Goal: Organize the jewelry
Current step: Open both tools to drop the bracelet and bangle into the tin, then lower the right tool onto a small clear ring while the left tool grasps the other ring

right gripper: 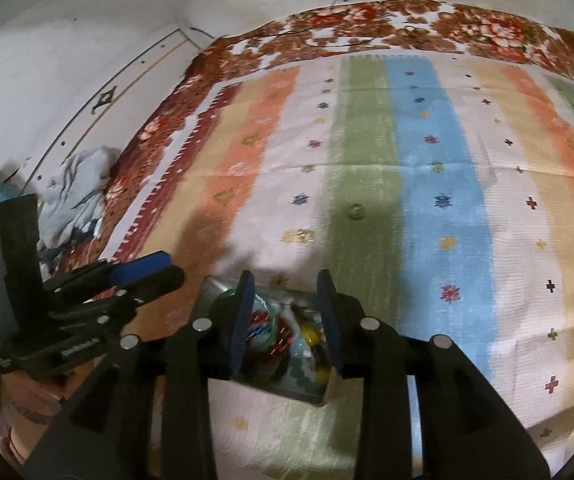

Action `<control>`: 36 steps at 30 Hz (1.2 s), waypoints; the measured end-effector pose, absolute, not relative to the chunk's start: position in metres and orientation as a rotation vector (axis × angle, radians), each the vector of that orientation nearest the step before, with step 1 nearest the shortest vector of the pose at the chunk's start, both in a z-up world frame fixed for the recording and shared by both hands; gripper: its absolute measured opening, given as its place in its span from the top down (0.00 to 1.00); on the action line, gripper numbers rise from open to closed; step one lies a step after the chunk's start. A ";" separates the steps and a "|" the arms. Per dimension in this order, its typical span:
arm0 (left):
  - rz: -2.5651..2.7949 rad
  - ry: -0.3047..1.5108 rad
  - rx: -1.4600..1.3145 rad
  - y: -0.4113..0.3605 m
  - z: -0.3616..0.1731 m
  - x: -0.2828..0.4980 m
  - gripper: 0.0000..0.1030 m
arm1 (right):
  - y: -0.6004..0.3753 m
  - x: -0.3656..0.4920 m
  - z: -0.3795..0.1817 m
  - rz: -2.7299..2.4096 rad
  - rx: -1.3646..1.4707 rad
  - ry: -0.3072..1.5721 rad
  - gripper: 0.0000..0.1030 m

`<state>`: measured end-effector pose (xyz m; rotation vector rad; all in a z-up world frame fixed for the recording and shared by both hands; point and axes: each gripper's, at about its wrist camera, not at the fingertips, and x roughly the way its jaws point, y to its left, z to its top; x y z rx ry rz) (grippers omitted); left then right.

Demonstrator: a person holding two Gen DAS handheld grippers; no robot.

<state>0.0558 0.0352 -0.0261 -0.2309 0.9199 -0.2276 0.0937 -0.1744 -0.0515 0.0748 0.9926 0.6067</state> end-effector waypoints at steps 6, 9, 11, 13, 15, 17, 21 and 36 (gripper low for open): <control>-0.212 0.953 -0.238 0.040 -0.032 0.073 0.65 | -0.173 0.107 -0.056 0.580 0.063 1.006 0.58; -0.212 0.963 -0.214 0.037 -0.033 0.081 0.61 | -0.169 0.115 -0.058 0.553 0.027 1.000 0.54; -0.214 0.976 -0.188 0.033 -0.036 0.087 0.60 | -0.168 0.121 -0.060 0.533 0.009 1.002 0.53; -0.214 0.992 -0.164 0.030 -0.039 0.093 0.58 | -0.167 0.128 -0.064 0.517 0.001 1.011 0.53; -0.217 1.009 -0.147 0.030 -0.043 0.099 0.58 | -0.168 0.138 -0.070 0.501 0.000 1.029 0.52; -0.217 1.025 -0.134 0.028 -0.047 0.104 0.58 | -0.168 0.145 -0.074 0.495 0.007 1.043 0.52; -0.217 1.053 -0.107 0.025 -0.055 0.114 0.58 | -0.164 0.159 -0.080 0.484 0.000 1.061 0.51; -0.236 1.139 -0.033 0.010 -0.084 0.154 0.56 | -0.154 0.202 -0.110 0.442 -0.030 1.142 0.48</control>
